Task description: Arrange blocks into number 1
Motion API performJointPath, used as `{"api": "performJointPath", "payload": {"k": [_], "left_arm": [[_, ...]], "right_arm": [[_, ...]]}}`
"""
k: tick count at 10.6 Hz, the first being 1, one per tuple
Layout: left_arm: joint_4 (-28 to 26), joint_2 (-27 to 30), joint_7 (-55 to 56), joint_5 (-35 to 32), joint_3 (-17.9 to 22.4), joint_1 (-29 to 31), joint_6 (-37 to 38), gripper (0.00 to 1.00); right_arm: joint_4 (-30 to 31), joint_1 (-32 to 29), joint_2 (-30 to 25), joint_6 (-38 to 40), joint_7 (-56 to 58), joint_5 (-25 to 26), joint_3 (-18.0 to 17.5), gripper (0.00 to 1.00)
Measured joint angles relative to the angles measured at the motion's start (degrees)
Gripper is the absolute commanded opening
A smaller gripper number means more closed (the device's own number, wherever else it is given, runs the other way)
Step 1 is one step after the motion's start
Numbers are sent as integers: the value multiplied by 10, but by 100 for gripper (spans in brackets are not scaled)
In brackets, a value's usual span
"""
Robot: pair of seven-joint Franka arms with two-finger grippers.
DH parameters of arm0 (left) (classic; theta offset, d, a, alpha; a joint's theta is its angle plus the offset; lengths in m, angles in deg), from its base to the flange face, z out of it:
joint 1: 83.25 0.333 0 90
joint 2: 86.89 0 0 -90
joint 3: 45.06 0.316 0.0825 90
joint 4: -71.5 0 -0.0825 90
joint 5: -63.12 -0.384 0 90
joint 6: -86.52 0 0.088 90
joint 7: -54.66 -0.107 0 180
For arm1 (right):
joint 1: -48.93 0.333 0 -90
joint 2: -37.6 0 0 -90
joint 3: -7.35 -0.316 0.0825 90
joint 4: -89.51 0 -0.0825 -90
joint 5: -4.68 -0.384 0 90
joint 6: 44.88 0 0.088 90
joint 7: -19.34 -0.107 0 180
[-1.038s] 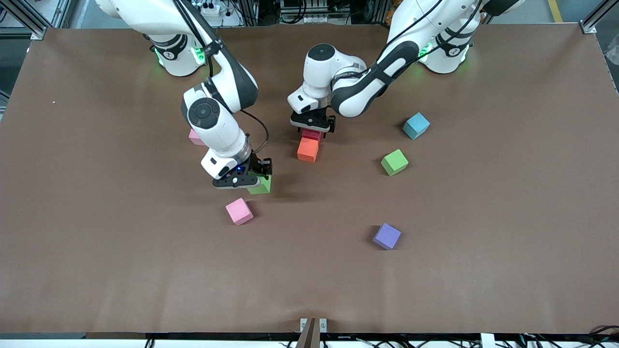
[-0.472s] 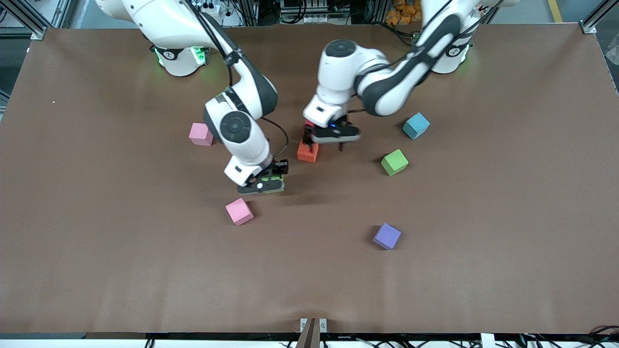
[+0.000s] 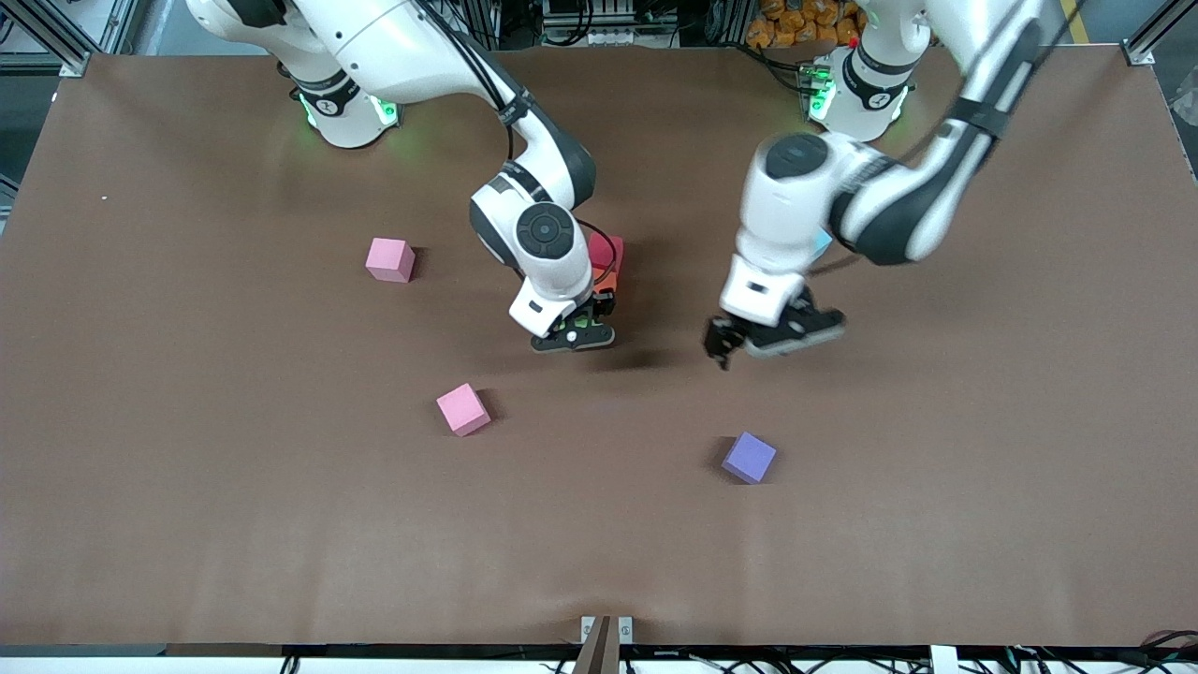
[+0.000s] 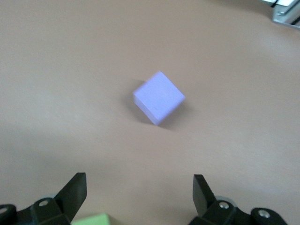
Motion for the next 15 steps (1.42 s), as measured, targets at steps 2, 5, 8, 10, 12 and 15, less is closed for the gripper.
{"api": "performJointPath", "payload": {"k": [2, 5, 8, 10, 12, 15], "left_arm": [[20, -8, -209, 162, 46, 11, 52, 100], [22, -45, -285, 242, 64, 6, 135, 100], [4, -71, -275, 284, 63, -4, 162, 100], [-20, -69, -265, 300, 63, -5, 163, 100], [-36, -69, -264, 315, 62, -7, 157, 100], [-67, -69, -255, 320, 62, -10, 127, 100]], "right_arm": [[-1, 1, 4, 1, -36, -25, 3, 0], [-2, 5, 4, 2, -60, -60, 11, 0], [-2, 18, 15, 5, -85, -62, 11, 0], [-4, 29, 21, 4, -90, -62, 15, 99], [-4, 32, 21, 4, -93, -62, 16, 100], [-7, 32, 21, 3, -98, -63, 17, 100]]}}
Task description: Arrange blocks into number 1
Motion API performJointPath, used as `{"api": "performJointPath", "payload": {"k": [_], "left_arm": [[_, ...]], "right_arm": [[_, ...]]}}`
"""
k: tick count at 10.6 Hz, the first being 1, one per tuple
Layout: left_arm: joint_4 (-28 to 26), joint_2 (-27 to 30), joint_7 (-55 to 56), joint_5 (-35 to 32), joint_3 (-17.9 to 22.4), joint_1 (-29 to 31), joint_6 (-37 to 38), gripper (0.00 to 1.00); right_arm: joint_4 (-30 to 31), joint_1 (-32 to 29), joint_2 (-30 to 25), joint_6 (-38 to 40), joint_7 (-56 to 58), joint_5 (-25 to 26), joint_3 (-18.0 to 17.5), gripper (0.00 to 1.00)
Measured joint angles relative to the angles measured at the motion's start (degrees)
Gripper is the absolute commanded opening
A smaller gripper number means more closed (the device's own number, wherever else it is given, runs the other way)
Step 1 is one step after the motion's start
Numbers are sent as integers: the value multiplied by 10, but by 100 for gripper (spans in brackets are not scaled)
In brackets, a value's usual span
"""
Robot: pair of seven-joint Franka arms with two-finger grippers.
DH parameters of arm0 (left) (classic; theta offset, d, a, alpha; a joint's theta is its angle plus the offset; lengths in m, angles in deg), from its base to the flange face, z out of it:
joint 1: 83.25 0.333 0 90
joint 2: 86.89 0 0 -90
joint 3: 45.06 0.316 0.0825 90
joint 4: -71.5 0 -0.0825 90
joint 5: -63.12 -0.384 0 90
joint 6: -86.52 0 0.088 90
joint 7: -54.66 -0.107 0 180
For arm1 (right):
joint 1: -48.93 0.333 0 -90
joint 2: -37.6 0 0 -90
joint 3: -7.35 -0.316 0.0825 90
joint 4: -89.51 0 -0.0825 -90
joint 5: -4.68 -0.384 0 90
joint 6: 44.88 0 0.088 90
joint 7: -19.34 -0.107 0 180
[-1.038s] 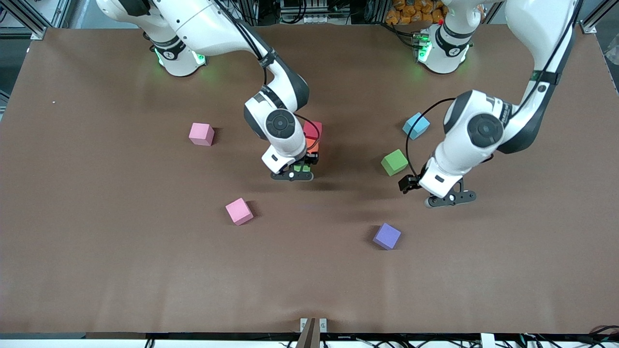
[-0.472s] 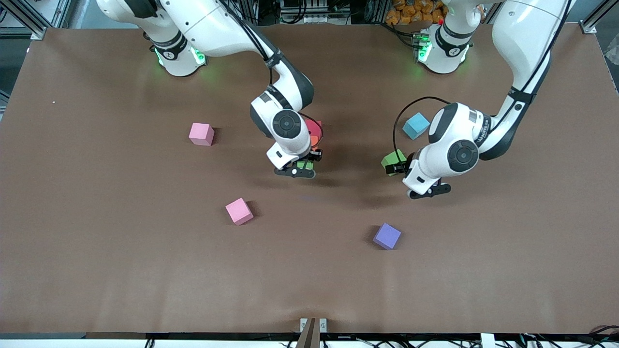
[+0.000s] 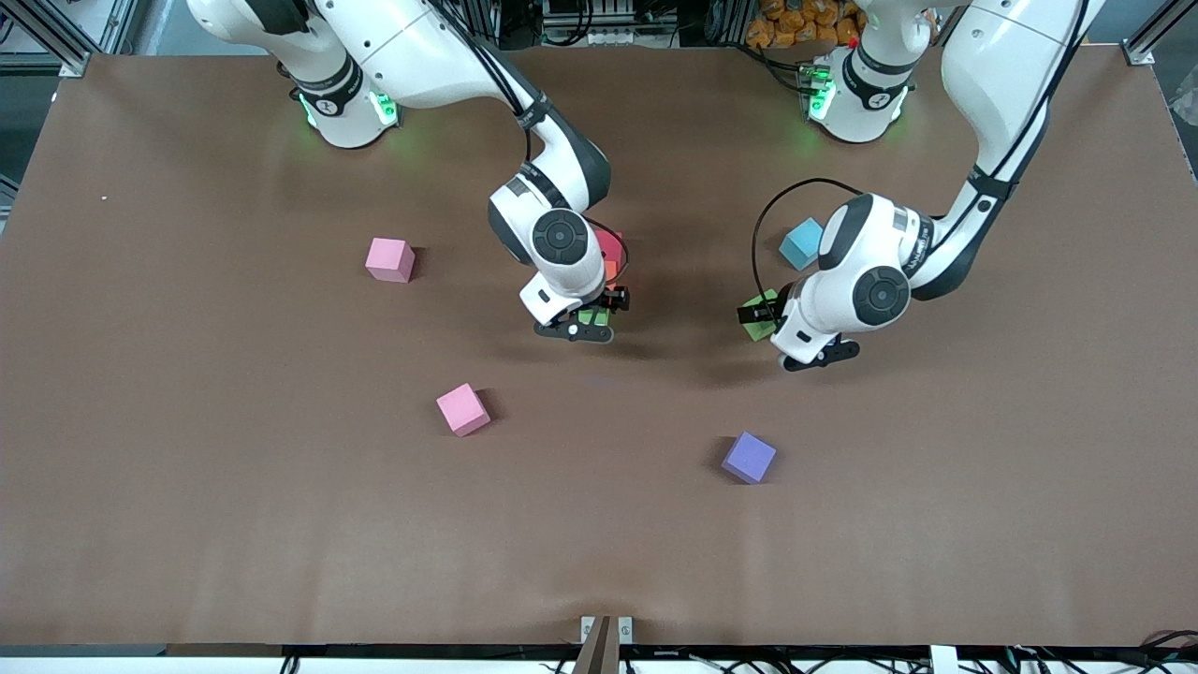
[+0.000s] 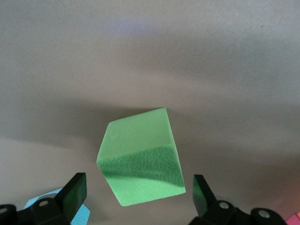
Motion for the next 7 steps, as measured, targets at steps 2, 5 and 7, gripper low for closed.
{"api": "performJointPath", "payload": {"k": [2, 5, 7], "left_arm": [[-7, -6, 5, 0, 1, 0, -14, 100], [-4, -13, 12, 0, 8, 1, -23, 67], [0, -15, 12, 0, 14, 1, -24, 10]], "right_arm": [[-13, -2, -11, -2, -9, -1, 7, 100], [-20, -37, -67, 4, -24, -2, 46, 100], [-17, -82, -83, 12, -24, -2, 76, 100]]}}
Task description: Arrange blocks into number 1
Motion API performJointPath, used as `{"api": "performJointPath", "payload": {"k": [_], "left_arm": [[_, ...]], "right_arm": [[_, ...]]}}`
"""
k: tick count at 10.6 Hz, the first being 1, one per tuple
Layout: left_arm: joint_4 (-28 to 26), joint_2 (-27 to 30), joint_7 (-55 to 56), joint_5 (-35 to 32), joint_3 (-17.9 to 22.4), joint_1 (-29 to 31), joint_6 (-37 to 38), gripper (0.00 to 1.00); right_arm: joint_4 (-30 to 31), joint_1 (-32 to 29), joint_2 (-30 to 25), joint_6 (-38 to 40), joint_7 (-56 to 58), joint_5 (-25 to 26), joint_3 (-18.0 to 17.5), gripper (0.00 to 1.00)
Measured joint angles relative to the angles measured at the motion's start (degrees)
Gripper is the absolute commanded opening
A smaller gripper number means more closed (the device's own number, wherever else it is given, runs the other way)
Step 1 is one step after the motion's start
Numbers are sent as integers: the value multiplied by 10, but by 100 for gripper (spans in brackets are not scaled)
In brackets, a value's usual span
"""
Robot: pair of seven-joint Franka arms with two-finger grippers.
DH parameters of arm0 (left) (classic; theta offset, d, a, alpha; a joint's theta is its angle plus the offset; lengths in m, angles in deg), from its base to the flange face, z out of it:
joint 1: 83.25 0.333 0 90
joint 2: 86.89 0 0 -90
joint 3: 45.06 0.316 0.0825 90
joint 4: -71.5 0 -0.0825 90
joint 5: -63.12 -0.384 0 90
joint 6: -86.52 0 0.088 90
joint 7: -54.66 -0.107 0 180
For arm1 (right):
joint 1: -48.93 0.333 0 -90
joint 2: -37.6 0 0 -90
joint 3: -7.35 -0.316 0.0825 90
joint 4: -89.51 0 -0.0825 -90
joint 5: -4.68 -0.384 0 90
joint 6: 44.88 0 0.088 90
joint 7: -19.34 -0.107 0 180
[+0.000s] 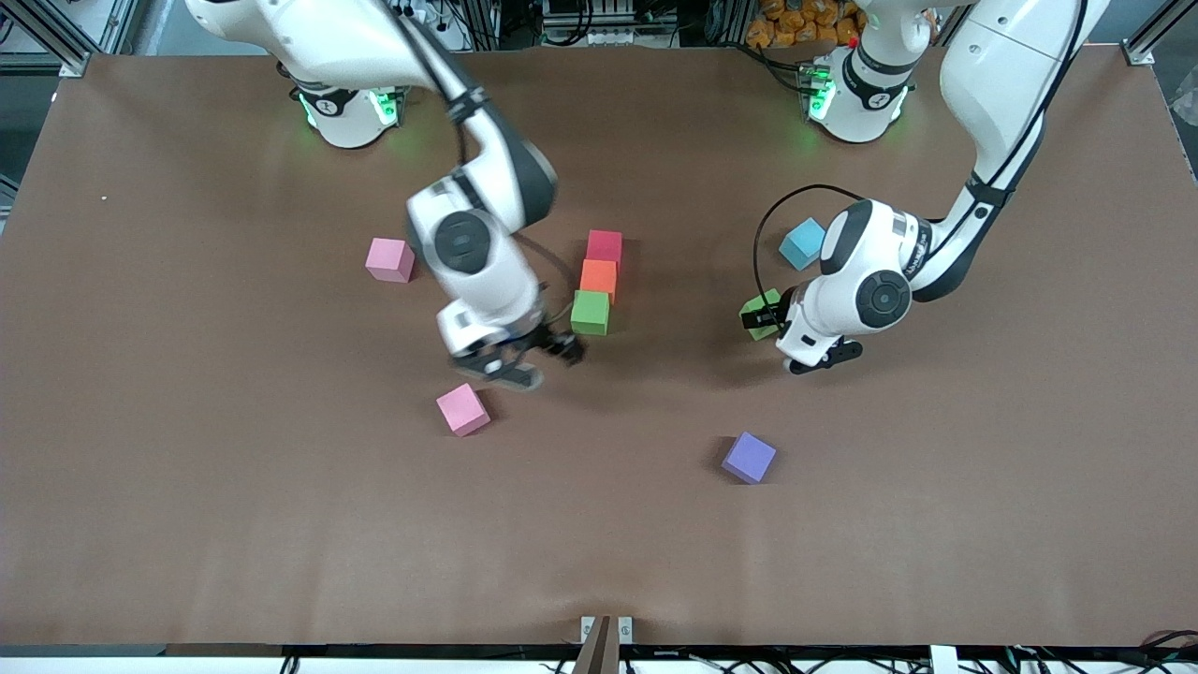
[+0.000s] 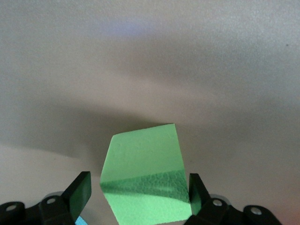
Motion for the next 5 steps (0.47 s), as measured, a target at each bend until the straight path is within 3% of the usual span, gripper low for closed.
{"api": "performJointPath", "payload": {"k": [1, 5], "left_arm": [[3, -1, 0, 0, 0, 0, -1, 0], [70, 8, 21, 0, -20, -40, 5, 0]], "right_arm": [[2, -22, 0, 4, 0, 0, 14, 100], [10, -66, 19, 11, -94, -3, 39, 100]]}}
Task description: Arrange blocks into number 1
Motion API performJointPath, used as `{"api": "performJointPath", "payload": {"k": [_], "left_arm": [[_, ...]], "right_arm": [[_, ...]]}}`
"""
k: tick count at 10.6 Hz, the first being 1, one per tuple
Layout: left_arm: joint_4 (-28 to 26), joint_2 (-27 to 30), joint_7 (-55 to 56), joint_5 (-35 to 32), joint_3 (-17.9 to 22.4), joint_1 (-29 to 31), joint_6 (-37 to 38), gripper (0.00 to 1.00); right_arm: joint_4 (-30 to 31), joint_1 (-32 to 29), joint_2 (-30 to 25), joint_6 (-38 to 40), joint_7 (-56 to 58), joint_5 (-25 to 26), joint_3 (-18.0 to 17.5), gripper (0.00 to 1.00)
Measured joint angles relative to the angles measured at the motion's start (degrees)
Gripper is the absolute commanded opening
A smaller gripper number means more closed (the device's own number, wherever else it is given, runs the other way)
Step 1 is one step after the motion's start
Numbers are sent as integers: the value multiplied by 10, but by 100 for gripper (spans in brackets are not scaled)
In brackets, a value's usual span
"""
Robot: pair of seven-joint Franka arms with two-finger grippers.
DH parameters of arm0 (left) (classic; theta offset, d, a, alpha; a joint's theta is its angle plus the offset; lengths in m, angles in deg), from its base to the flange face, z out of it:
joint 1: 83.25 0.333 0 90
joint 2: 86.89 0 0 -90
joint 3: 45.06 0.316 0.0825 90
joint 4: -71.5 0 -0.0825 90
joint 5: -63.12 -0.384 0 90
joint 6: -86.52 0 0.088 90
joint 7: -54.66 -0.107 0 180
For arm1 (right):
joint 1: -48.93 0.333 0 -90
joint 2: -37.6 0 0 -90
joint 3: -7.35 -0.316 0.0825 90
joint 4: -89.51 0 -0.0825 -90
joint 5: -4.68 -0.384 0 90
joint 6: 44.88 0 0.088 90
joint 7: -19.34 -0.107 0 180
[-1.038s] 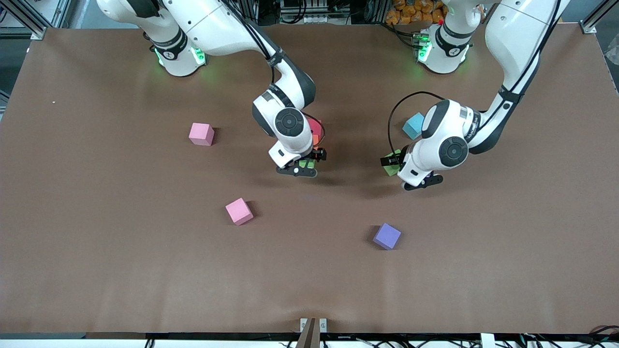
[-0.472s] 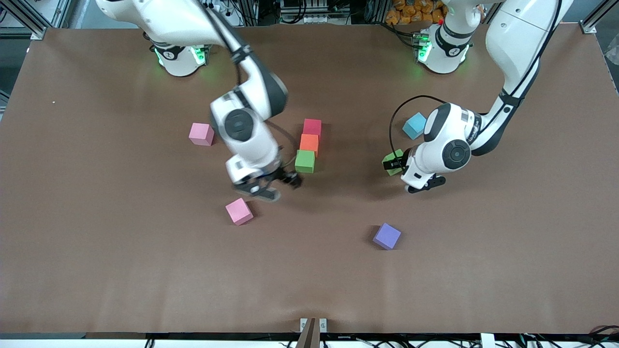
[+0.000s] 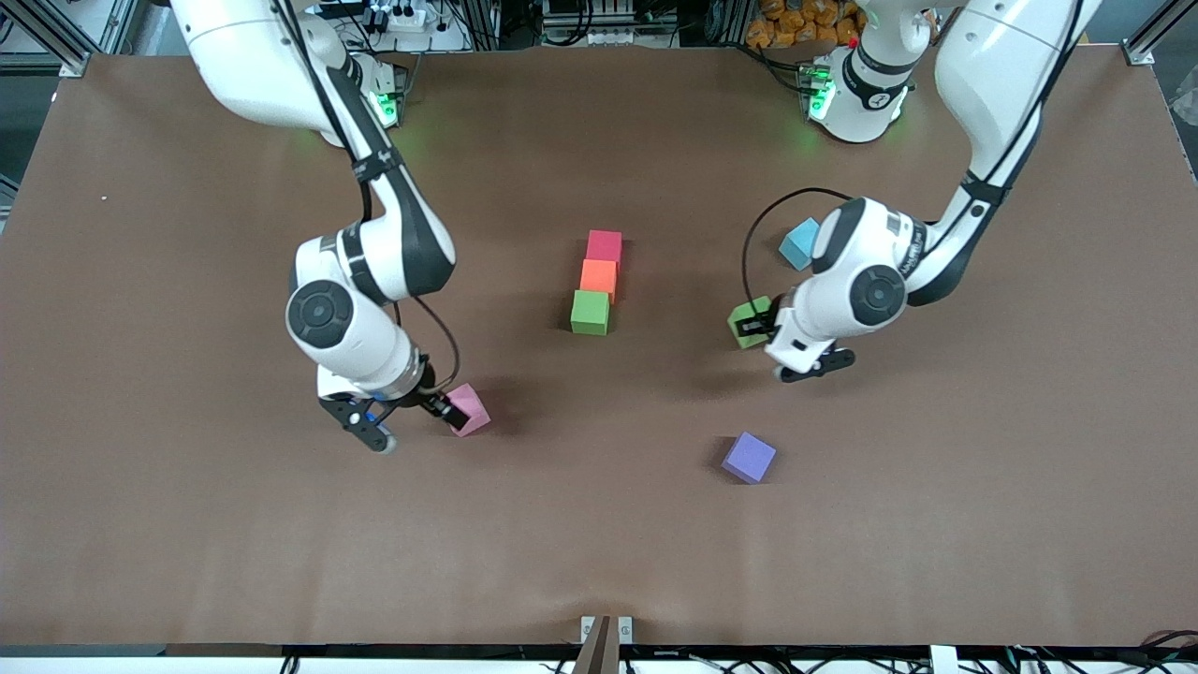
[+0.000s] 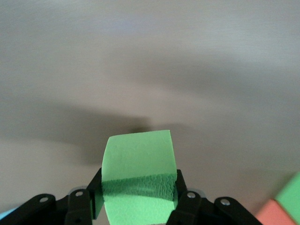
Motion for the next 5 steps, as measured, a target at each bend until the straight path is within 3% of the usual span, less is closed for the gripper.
{"api": "performJointPath", "payload": {"k": [3, 5], "left_arm": [[78, 5, 6, 0, -1, -85, 8, 0], [122, -7, 5, 0, 32, -145, 11, 0]], "right_arm": [[-6, 9, 40, -11, -74, 0, 0, 100], [-17, 13, 55, -15, -85, -1, 0, 100]]}}
